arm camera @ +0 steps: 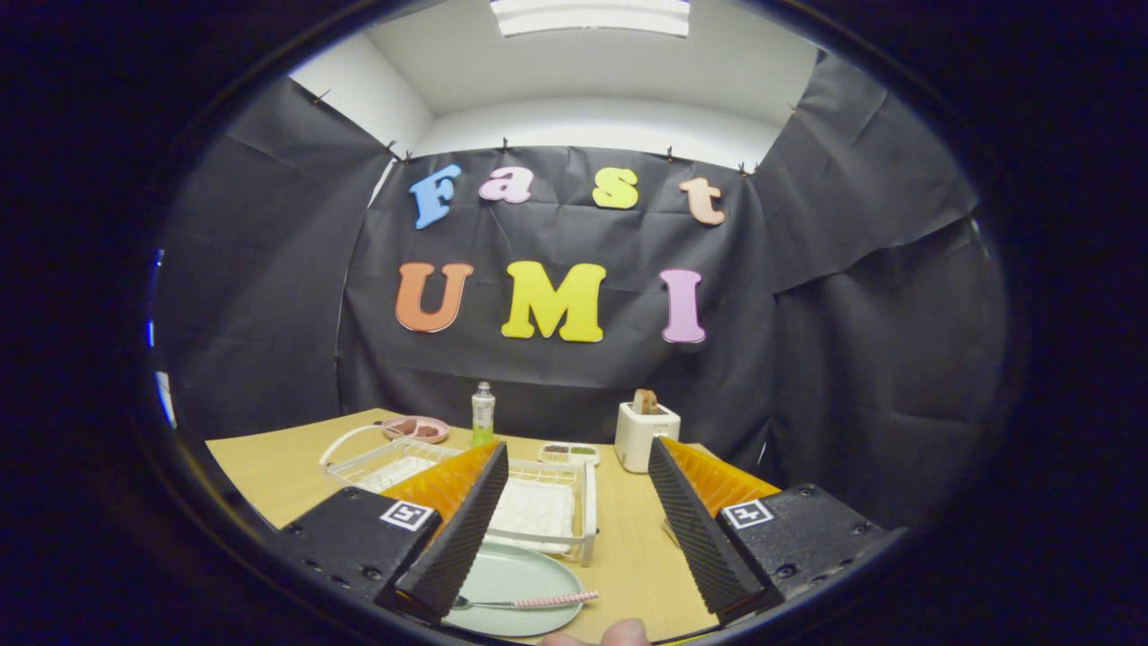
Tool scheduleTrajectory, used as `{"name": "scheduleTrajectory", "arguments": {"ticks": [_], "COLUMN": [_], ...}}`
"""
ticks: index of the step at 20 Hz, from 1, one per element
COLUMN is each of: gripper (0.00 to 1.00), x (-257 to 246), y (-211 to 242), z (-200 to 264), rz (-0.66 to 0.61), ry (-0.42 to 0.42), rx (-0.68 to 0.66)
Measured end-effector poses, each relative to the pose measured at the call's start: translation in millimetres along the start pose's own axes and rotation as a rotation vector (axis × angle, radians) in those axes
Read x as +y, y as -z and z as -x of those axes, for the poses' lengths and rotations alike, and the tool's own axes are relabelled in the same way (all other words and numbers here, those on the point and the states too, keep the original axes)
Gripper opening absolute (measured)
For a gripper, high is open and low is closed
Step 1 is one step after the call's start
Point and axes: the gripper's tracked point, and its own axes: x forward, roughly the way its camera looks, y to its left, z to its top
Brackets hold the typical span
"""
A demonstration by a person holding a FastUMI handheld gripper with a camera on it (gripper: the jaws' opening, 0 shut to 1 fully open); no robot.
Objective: Take the plate from the dish rack, then take the spoon from the basket and place it into the plate.
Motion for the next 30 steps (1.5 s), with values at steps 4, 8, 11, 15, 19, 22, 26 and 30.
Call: {"name": "scheduleTrajectory", "arguments": {"ticks": [4,8,11,15,19,22,26,30], "gripper": [1.0,1.0,1.0,1.0,1.0,1.0,1.0,1.0], "x": [3,18,17,19,19,21,24,28], "y": [1,16,18,22,17,20,21,21], "z": [8,8,5,4,3,0,-2,-1], "rz": [0.038,0.045,-0.005,-0.03,-0.053,-0.097,-0.07,-0.047], "ry": [0.021,-0.004,-0.002,-0.008,0.018,0.026,0.028,0.031], "rx": [-0.032,0.01,0.024,0.049,0.039,0.057,0.068,0.087]}}
